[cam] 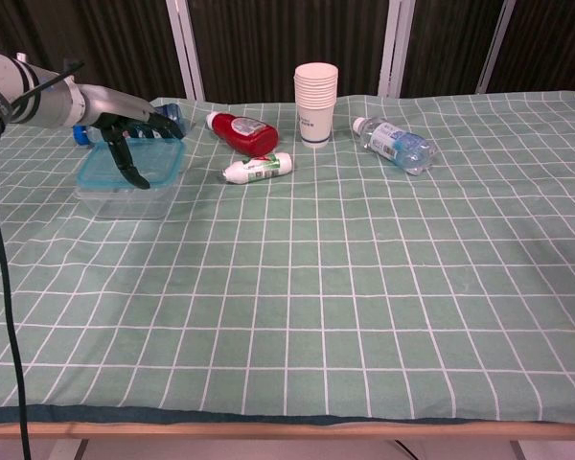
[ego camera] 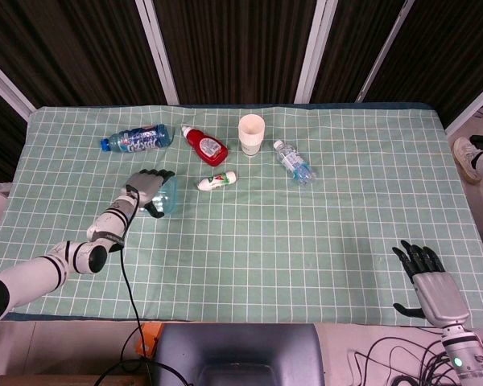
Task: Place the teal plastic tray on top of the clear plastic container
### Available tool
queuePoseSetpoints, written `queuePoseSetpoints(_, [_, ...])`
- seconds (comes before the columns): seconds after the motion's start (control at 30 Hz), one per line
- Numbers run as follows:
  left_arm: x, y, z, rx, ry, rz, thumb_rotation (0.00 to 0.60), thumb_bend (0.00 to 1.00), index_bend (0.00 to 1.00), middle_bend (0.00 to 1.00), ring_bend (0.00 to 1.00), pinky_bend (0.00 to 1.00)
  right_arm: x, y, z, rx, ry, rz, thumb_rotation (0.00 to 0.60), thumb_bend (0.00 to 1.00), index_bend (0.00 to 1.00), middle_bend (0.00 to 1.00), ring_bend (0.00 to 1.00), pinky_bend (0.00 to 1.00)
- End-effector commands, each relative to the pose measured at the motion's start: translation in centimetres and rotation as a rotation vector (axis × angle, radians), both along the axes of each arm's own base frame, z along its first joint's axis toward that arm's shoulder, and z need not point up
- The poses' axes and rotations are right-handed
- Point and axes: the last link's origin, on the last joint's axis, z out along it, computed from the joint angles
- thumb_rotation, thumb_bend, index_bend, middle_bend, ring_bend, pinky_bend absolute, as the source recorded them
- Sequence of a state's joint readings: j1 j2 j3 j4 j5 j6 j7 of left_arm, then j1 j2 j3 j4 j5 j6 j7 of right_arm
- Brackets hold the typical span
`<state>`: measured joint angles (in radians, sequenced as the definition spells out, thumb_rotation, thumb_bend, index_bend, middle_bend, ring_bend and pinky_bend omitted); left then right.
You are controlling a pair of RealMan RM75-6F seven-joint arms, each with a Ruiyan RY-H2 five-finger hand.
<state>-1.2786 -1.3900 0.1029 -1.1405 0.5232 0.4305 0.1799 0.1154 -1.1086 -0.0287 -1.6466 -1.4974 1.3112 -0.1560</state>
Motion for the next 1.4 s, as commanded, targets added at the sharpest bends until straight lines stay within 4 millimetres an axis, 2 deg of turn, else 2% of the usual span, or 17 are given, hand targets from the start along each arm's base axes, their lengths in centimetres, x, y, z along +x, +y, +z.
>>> queuePoseSetpoints(0.03, [0.4,-0.1,-0.5,-0.009,0.004,-0.009,0.6,0.28,0.0,0.7,0.62,0.72,0.0,0.0,0.0,0.002,-0.001,0.001,0.6,0.06,0.0,0.0,0.0,0.0])
queuePoseSetpoints(0.37, [0.5,0.0,-1.5,-0.018,0.04,-0.018,0.6,0.28,0.0,0.7,0.62,0.71,0.0,0.2,0.3,-0.006,-0.009,0.006,0.6,0.07,0.0,0.0,0.0,0.0])
queuePoseSetpoints(1.03, [-0.8,0.2,-0.4,-0.002,0.089,0.008,0.6,0.28,0.0,0.71,0.62,0.71,0.0,0.3,0.5,-0.012,-0.009,0.007,0.6,0.06,0.0,0.0,0.0,0.0])
queuePoseSetpoints(1.4, [-1.0,0.1,-0.5,-0.014,0.091,0.011,0.6,0.28,0.0,0.71,0.62,0.71,0.1,0.4,0.6,-0.018,-0.012,0.009,0.6,0.07,0.0,0.0,0.0,0.0])
